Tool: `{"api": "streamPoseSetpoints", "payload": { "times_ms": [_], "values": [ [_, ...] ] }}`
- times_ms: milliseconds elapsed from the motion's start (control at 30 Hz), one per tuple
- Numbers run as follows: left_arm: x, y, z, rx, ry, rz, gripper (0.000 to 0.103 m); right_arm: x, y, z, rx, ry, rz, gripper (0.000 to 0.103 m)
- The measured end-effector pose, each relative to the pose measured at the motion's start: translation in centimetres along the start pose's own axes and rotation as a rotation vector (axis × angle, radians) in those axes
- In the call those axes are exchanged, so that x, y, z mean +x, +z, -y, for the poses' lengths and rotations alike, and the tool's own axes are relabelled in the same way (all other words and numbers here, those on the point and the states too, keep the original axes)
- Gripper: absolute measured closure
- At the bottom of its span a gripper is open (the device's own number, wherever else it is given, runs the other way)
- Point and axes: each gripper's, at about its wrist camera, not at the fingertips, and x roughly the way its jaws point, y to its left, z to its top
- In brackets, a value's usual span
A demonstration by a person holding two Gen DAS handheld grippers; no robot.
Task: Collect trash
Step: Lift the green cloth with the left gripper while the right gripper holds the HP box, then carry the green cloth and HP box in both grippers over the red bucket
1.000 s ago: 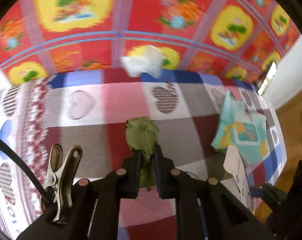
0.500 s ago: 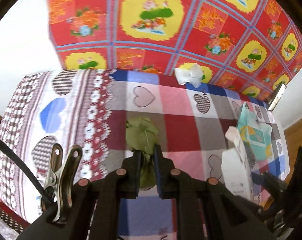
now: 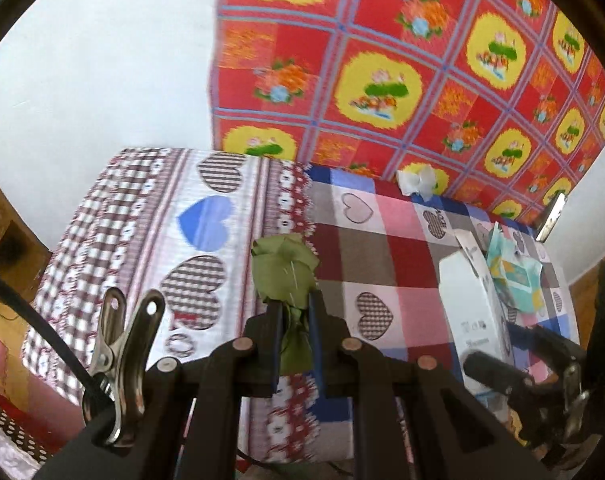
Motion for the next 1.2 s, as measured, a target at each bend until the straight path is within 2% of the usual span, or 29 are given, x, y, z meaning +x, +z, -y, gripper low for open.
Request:
{"api": "streamPoseSetpoints", "payload": {
  "times_ms": [267,600,867,1200],
  "values": [
    [-4.3,-1.6,-6.8,-0.038,0.028,0.052,0.09,1.5,1.3,-8.1,-0.07,0.042,0.026,0.025],
    [-8.0,-3.0,-14.3,-0.098,0.118,0.095,0.09,4.9,3.5,-16.3,-0.209,0.132,-0.013,0.025],
    [-8.7,-3.0,-20.1,-0.197,0.191,0.097,0.09,9.5,6.0,-21.2,-0.287,0.218,-0.057,0.025],
    [-7.3,-0.8,-28.1,-0.33,0.298,0.07,0.09,17.3,10.5,-26.0,-0.402,0.305,-0.165,0.025]
  ]
}}
